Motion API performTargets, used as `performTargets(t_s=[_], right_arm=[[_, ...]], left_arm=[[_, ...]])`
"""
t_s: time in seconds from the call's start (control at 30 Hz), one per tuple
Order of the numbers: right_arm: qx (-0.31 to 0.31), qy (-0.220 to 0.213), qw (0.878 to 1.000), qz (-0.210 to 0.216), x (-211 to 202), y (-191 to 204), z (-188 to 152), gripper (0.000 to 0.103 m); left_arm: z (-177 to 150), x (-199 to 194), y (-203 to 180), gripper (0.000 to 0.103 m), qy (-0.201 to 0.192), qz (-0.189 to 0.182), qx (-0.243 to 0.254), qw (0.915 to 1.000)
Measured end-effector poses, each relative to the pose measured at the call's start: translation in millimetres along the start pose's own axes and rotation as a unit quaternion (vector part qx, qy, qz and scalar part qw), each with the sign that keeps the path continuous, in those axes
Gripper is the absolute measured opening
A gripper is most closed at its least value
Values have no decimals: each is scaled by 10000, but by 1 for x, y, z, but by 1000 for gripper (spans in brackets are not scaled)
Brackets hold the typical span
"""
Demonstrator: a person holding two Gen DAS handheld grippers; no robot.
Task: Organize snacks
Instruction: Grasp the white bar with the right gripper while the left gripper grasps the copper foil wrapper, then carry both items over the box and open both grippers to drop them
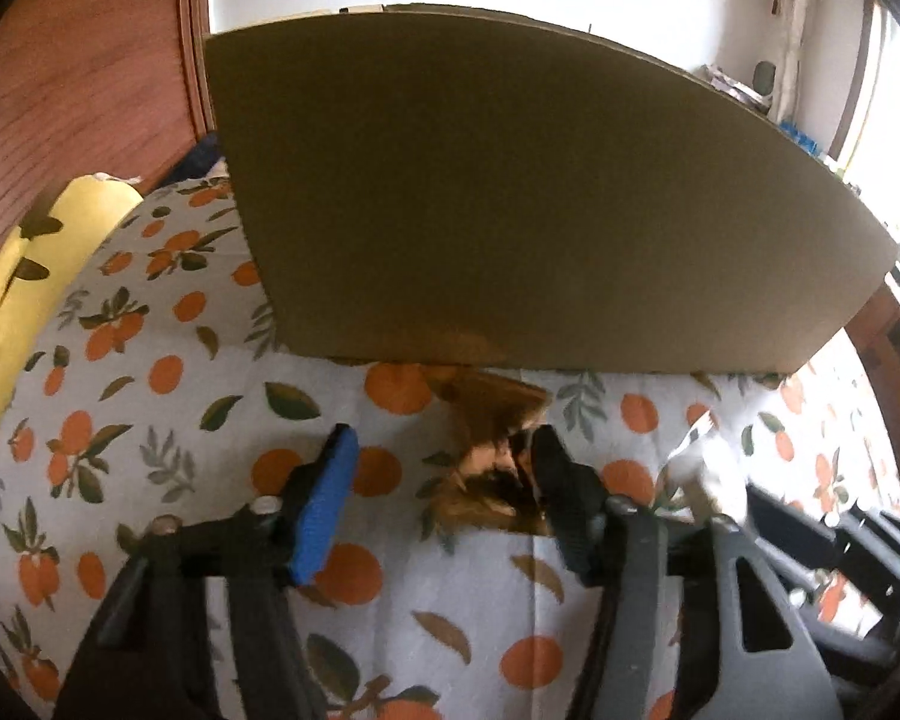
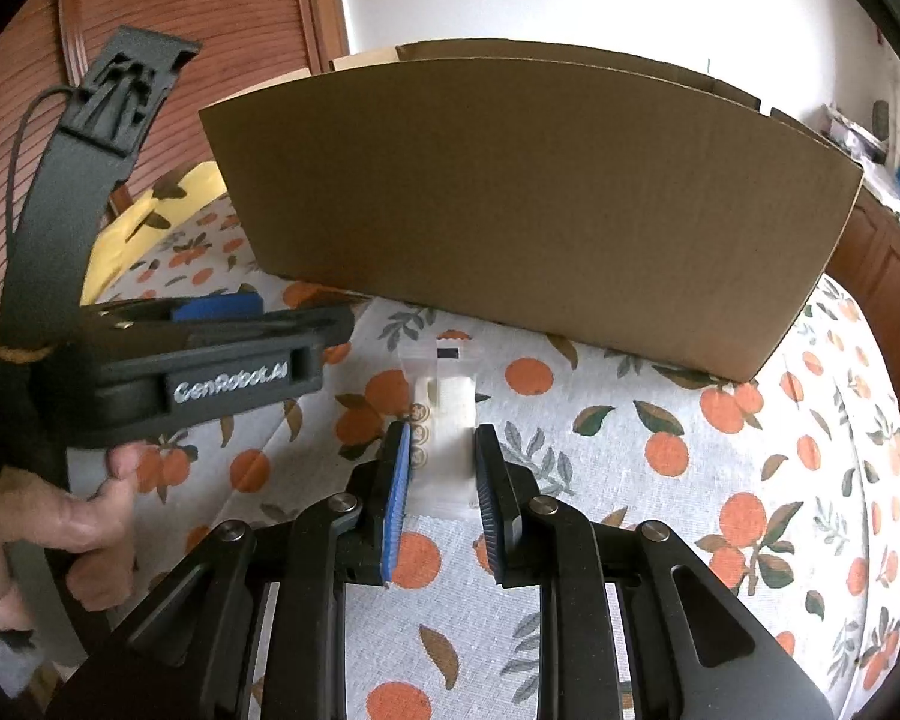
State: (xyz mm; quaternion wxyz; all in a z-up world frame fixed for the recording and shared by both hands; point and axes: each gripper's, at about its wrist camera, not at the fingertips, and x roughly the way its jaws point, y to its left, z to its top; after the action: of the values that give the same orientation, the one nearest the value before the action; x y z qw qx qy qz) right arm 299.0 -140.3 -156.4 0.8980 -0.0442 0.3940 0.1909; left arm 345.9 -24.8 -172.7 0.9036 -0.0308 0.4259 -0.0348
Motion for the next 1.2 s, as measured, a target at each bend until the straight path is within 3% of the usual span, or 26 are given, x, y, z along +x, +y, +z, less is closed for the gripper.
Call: performTargets(t_s=[0.07, 0.2, 0.4, 0.67, 1.2], right_arm=[[80, -4, 10000, 45, 0, -3, 0, 20], [188, -33, 9997, 128, -2, -8, 0, 20], [187, -119, 9996, 164, -7, -11, -1, 20], [191, -161, 9996, 160, -12, -13, -3, 20], [175, -279, 9993, 185, -17, -13, -5, 20]], left_arm=[[-5, -2, -1, 32, -35, 77, 120, 9999], [-12, -5, 0, 20, -98, 77, 243, 9996], [-15, -12, -1, 13, -147, 43, 459, 9988], [-23, -32, -4, 11, -394, 103, 836, 9957], [-23, -70, 17, 11, -834, -112, 433, 9955]])
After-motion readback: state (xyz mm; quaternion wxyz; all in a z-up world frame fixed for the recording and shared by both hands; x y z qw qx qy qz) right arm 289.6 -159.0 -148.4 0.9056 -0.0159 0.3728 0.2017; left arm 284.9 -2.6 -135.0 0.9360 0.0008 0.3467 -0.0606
